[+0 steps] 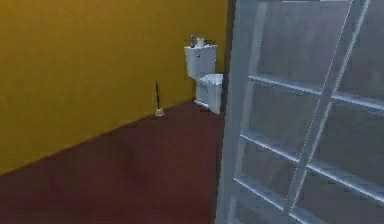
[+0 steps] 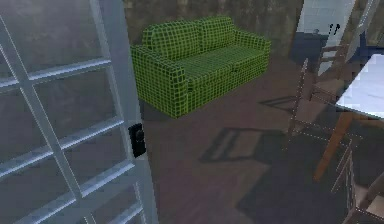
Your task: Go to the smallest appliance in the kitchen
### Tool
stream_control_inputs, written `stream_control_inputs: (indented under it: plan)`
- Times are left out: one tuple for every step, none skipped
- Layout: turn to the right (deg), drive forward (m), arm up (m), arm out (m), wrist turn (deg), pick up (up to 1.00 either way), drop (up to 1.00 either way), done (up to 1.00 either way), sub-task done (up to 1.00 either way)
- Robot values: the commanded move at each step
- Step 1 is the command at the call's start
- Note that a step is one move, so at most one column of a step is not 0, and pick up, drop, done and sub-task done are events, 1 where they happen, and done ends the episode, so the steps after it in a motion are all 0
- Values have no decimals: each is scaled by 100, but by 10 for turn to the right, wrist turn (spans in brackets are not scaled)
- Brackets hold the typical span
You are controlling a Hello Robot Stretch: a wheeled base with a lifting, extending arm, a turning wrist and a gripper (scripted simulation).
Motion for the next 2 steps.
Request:
stream_control_inputs:
  plan:
    - [0,20,0,0,0,0,0,0,0]
    - [-300,0,0,0,0,0,0,0,0]
